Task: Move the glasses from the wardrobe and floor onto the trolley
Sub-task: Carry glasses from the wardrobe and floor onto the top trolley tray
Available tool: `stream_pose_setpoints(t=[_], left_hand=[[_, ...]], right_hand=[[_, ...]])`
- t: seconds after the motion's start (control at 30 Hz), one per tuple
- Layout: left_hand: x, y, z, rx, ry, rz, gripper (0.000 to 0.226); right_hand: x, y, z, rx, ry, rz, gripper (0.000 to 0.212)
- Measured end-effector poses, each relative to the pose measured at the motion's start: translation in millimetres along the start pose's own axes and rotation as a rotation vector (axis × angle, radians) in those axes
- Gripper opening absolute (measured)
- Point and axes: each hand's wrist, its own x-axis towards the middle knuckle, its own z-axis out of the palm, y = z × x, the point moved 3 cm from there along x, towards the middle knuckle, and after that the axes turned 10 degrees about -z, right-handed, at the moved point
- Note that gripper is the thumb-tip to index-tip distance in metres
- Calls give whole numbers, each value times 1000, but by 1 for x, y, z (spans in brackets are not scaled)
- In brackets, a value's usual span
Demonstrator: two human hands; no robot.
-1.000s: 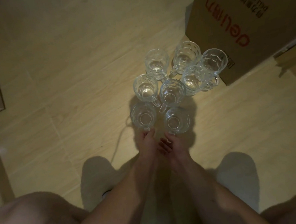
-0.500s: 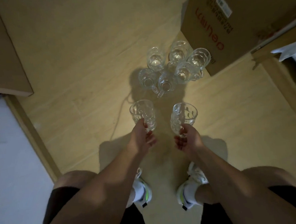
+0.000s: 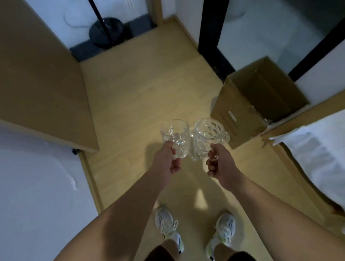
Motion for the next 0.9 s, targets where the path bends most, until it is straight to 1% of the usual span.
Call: stream_pose_setpoints(t=[0.2, 0.3, 0.4, 0.5, 0.6, 0.67, 0.77, 0.9], left_hand=[[-111, 119, -38, 49, -30, 267, 29], [-165, 169, -59, 7, -32, 392, 31], [-216, 211, -77, -48, -40, 476, 37], [-264, 243, -95, -106, -20, 549, 39], [-309, 264, -106, -173, 29, 643, 44], [-332, 271, -111, -227, 72, 699, 42], [-357, 271, -115, -339, 109, 761, 39], [-377, 254, -114, -489, 177, 797, 35]], right_hand=[[-64, -142, 73, -116, -149, -228, 42], [-93, -206, 108, -164, -186, -365, 41], [-121, -254, 137, -195, -220, -472, 40], [-142, -289, 160, -163, -289, -513, 40], [-156, -326, 183, -164, -387, -559, 39], [-164, -348, 197, -200, -448, -586, 38], [-174, -373, 213, -237, -537, -583, 37], [-184, -389, 221, -293, -671, -567, 37]])
